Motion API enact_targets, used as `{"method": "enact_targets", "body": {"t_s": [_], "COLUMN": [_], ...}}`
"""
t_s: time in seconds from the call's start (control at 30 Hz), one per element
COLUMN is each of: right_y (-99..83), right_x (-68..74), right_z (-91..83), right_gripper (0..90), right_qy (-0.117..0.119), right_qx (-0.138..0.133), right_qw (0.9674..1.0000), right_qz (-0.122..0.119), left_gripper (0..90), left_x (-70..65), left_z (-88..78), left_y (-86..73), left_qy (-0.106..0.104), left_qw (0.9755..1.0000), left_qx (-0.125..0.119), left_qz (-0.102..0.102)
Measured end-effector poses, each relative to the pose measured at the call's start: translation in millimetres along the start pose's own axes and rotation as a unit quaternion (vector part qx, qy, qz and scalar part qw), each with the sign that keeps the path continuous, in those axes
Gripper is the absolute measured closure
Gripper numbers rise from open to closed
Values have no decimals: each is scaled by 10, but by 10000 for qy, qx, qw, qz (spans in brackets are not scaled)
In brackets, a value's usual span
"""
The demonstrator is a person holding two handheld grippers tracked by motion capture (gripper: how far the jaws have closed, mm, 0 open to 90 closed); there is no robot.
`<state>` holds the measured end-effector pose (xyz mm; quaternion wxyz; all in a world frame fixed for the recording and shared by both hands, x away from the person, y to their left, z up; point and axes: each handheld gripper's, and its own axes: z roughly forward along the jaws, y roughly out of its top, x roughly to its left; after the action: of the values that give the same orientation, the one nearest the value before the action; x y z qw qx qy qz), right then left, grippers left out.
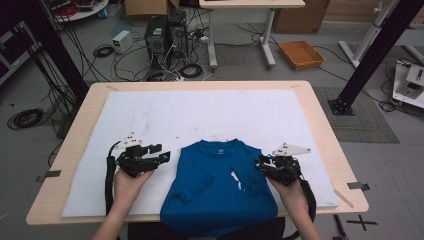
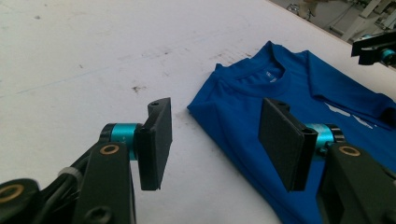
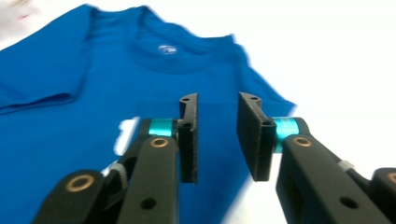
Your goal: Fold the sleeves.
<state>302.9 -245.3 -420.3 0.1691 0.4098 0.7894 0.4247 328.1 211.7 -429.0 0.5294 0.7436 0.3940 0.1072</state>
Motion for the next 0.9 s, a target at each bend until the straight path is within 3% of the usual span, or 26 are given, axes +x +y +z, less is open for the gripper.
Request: {"method": "enact_targets", "body": {"t_s": [0.03, 0.07, 0.13, 0.2, 0.23, 0.27, 0.33, 0.43, 0.5, 0.57, 0.7, 0.8, 0.9], "right_y": [0, 17, 36, 99, 99, 116, 116, 107, 106, 96, 96, 94, 91], "right_x": [0, -114, -169, -283, -283, -335, -356, -405, -408, -404, -404, -422, -422], "right_z": [0, -20, -8, 111, 111, 227, 280, 458, 484, 539, 547, 550, 557], "right_gripper": [687, 679, 671, 670, 670, 670, 671, 679, 691, 739, 779, 779, 756], "right_qy": [0, -101, -101, -168, -168, -225, -223, -215, -220, -239, -241, -218, -181], "right_qx": [0, -133, -179, -98, -98, 53, 137, 413, 472, 593, 560, 532, 490], "right_qw": [10000, 9995, 9990, 9981, 9981, 9967, 9958, 9934, 9932, 9931, 9942, 9939, 9941], "right_qz": [0, 270, 391, 591, 591, 779, 880, 1051, 1041, 986, 889, 937, 954], "left_gripper": [446, 446, 446, 447, 449, 450, 450, 453, 454, 454, 463, 550, 683], "left_x": [-7, -21, -27, -39, -39, -31, 8, 52, 31, 9, 1, -26, -78], "left_z": [23, 77, 113, 235, 235, 282, 369, 461, 487, 512, 590, 618, 647], "left_y": [7, 32, 45, 58, 58, 53, 42, 21, 24, 41, 55, 75, 78], "left_qy": [33, 38, 6, 101, 101, 140, 281, 198, 141, 224, 327, 295, 405], "left_qw": [10000, 10000, 10000, 9991, 9991, 9985, 9959, 9932, 9933, 9927, 9921, 9921, 9909], "left_qx": [23, 54, 73, 378, 378, 478, 719, 910, 957, 1045, 1097, 1144, 1276], "left_qz": [1, -38, -60, -171, -171, -243, -467, -699, -632, -557, -506, -425, -168]}}
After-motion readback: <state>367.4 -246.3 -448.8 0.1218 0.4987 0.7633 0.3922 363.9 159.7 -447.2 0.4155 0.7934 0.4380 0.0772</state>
